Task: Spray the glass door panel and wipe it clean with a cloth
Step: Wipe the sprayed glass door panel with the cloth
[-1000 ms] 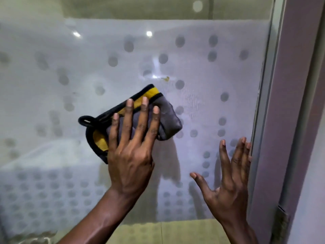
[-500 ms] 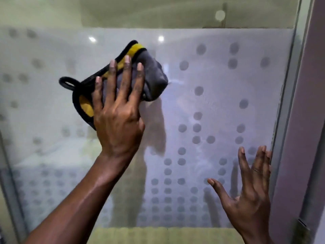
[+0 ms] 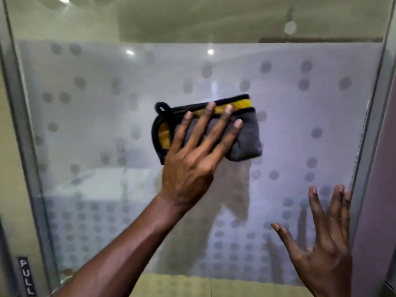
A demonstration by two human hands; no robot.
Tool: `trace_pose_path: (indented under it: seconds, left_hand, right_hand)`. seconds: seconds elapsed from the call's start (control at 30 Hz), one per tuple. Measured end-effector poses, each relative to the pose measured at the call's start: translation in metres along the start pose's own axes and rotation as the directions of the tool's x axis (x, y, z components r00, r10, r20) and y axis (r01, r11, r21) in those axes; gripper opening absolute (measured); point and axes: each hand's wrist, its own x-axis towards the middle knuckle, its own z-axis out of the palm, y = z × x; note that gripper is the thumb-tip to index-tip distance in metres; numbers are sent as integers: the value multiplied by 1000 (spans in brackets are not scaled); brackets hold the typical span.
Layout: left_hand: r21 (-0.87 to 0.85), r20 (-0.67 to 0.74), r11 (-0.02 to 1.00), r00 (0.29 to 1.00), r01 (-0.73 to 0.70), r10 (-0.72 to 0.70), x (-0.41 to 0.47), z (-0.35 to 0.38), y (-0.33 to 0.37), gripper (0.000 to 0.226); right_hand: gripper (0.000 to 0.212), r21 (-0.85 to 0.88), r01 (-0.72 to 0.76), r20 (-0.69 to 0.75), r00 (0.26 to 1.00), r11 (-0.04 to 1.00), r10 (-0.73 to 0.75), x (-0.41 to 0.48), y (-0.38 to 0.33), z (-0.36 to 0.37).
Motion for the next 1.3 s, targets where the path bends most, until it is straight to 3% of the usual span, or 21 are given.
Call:
trace_pose_path:
  seconds: [0.07,0.17,0.23,0.43,0.57,0.73,0.87,1.0,1.1,1.17,1.23,1.3]
  left_hand:
    - [65,-53,977,978,203,-200,-18,-8,-41,71]
    - [33,-105,855,853,517,-511,-56,-19,-67,81]
    - [22,-106,807,804,590,-585,-69,-19,-48,82]
    - [7,32,938,937,347,-347,-61,0,42,77]
    - [-89,16,993,997,80,-79,-11,16,84,61]
    - [-117,-12,960,966,-256,257,63,34,105,58]
    - [-56,-33,945,946,-323,321,89,28,83,59]
    - [-6,-52,997,996,-73,72,75,14,35,67]
    - [9,-44,979,978,203,-202,37,3,-10,68]
    - [-50,24,912,914,406,-406,7,-3,-33,69]
    - [-128,116,775,785,619,-608,-13,-5,-37,64]
    - [-163,125,668,686,727,-717,-20,-7,-22,62]
  right_hand:
    - [104,1,17,13,1000,1000,-17,1,4,-2]
    - [101,-6,37,70,997,999,-37,2,10,-9]
    - [99,-28,34,93,995,999,-32,3,13,-13]
    - [85,-115,34,10,999,993,-33,7,10,-18]
    - [66,-123,16,-91,995,992,-27,12,8,-16]
    - [56,-137,0,-113,993,991,-15,12,8,-13]
    - [56,-151,14,-148,988,988,-36,16,9,-15]
    - [76,-216,38,-134,989,976,-69,34,18,-26]
    - [94,-244,28,-77,996,969,-48,46,34,-34]
    - [102,-214,23,-19,999,977,-28,48,40,-34]
    - [107,-185,6,22,1000,983,-2,44,43,-33]
    - [110,-166,10,40,999,986,-3,39,43,-31]
